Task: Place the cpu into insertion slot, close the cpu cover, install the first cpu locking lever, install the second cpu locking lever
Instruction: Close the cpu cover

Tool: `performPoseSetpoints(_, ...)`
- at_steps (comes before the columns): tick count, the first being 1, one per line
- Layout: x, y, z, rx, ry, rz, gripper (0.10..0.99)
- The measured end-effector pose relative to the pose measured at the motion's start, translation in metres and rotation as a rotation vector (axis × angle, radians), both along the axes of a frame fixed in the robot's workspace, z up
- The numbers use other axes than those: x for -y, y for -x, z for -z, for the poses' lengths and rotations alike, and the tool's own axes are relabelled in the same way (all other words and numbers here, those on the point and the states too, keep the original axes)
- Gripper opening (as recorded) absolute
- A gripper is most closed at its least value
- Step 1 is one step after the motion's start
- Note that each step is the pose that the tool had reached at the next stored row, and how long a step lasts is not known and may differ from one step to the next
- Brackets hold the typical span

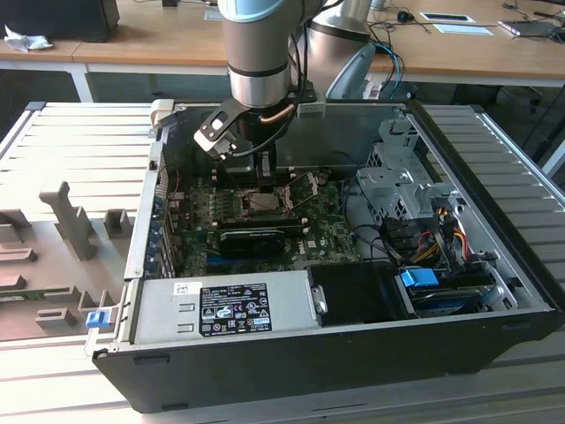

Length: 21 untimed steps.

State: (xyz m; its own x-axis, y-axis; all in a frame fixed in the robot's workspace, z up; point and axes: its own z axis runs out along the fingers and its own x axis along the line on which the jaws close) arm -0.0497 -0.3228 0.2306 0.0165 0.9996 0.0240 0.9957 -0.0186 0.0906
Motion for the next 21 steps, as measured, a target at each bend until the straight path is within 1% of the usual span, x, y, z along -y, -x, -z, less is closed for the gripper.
performPoseSetpoints(1, 0.0000, -0.0001, -0.0001, -0.0011, 0.000, 0.000, 0.106)
performPoseSetpoints(2, 0.0000, -0.0009, -0.0001, -0.0047, 0.000, 0.000, 0.106)
performPoseSetpoints(3, 0.0005, -0.0030, -0.0002, -0.0149, -0.001, 0.000, 0.106)
performPoseSetpoints(4, 0.0008, -0.0039, -0.0002, -0.0162, -0.003, 0.000, 0.106)
performPoseSetpoints(7, 0.0008, -0.0040, -0.0008, -0.0163, -0.004, 0.000, 0.106)
performPoseSetpoints(16, 0.0007, -0.0041, -0.0102, -0.0162, -0.004, 0.000, 0.106)
performPoseSetpoints(21, 0.0007, -0.0041, -0.0121, -0.0162, -0.004, 0.000, 0.106)
